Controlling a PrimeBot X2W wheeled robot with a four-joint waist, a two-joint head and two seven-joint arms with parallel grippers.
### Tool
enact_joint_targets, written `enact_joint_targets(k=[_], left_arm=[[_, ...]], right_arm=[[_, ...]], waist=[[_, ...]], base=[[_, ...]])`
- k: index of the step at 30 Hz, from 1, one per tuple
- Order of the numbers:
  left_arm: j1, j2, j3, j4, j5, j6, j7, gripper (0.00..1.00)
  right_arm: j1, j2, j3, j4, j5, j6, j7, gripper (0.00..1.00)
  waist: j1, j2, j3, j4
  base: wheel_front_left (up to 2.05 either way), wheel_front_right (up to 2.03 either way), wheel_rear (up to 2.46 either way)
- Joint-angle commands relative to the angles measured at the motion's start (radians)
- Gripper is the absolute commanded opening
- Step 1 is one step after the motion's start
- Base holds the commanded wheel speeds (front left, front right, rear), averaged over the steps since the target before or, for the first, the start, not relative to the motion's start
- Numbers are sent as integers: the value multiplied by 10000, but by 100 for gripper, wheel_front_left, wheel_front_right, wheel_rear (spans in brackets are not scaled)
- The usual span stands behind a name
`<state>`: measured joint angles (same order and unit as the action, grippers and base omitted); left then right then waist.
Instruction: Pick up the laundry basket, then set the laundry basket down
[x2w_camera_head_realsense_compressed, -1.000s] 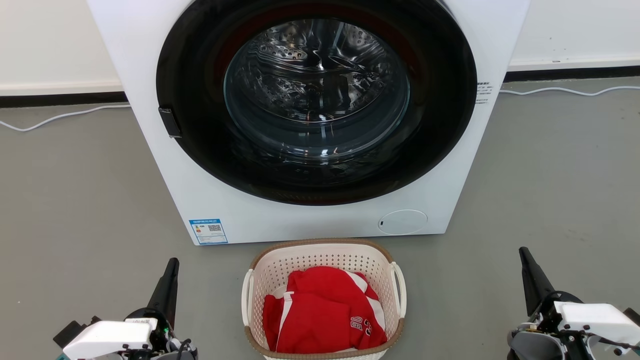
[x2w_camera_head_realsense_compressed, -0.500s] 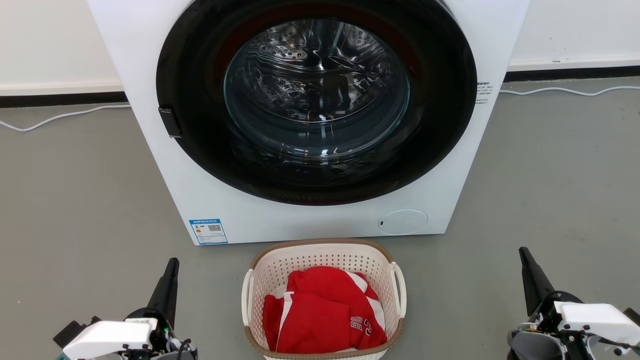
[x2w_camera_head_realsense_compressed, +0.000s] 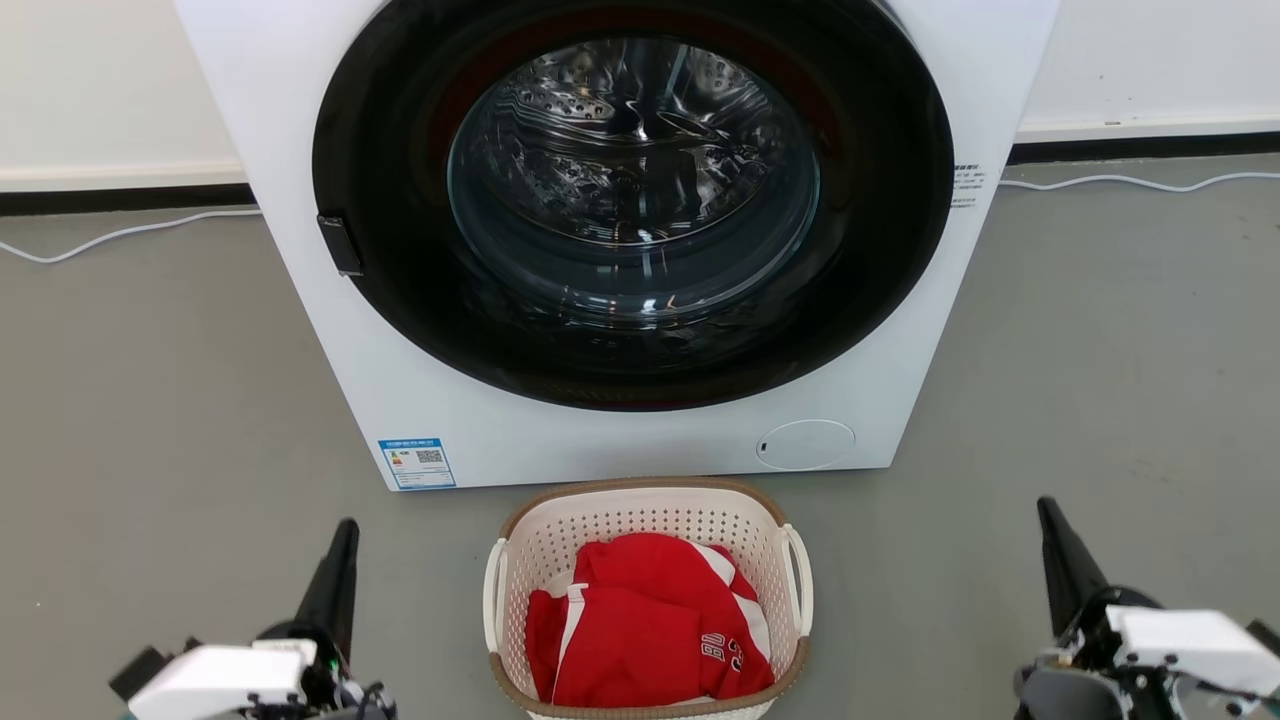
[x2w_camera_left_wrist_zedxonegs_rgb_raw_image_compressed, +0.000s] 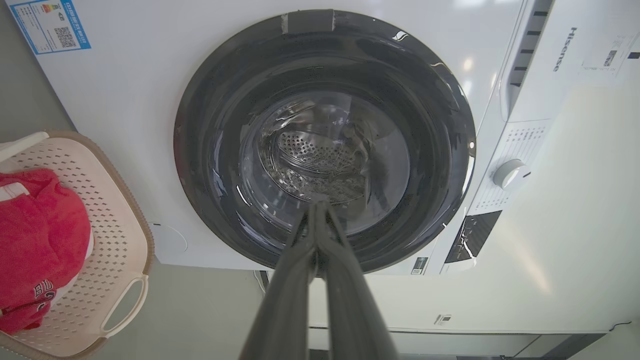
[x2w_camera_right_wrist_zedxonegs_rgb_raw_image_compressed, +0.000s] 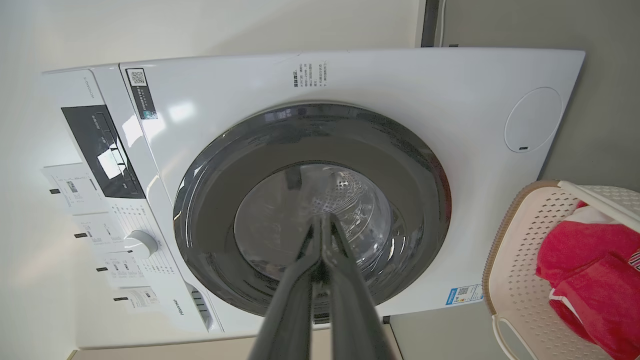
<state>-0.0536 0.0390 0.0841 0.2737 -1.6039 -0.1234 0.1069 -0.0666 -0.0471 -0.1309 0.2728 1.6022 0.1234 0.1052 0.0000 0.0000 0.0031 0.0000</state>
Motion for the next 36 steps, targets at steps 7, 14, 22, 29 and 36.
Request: enact_joint_targets(k=[7,14,22,29,36], left_arm=[[135,-37,-94,175,-23,7,-129,100],[184,-29,-261,108,-29,2,-340,100],[198,-19,-374,90,219,-3,-575,100],[176,-10,-340,156,959,-8,-781,100],[134,0,-236,191,2087,29,-1015,100]], right_arm=[[158,18,56,58,-29,-1,-91,100],[267,-16,138,-124,-157,3,-298,100],[323,-135,226,-260,-673,8,-560,100],[331,-190,173,-417,-1824,12,-767,100],[337,-283,196,-602,-3400,17,-1000,100]], waist=[[7,0,1,-2],[2,0,3,-16],[0,0,15,-36],[0,0,28,-55],[0,0,38,-73]], base=[[0,0,0],[0,0,0],[0,0,0],[0,0,0],[0,0,0]])
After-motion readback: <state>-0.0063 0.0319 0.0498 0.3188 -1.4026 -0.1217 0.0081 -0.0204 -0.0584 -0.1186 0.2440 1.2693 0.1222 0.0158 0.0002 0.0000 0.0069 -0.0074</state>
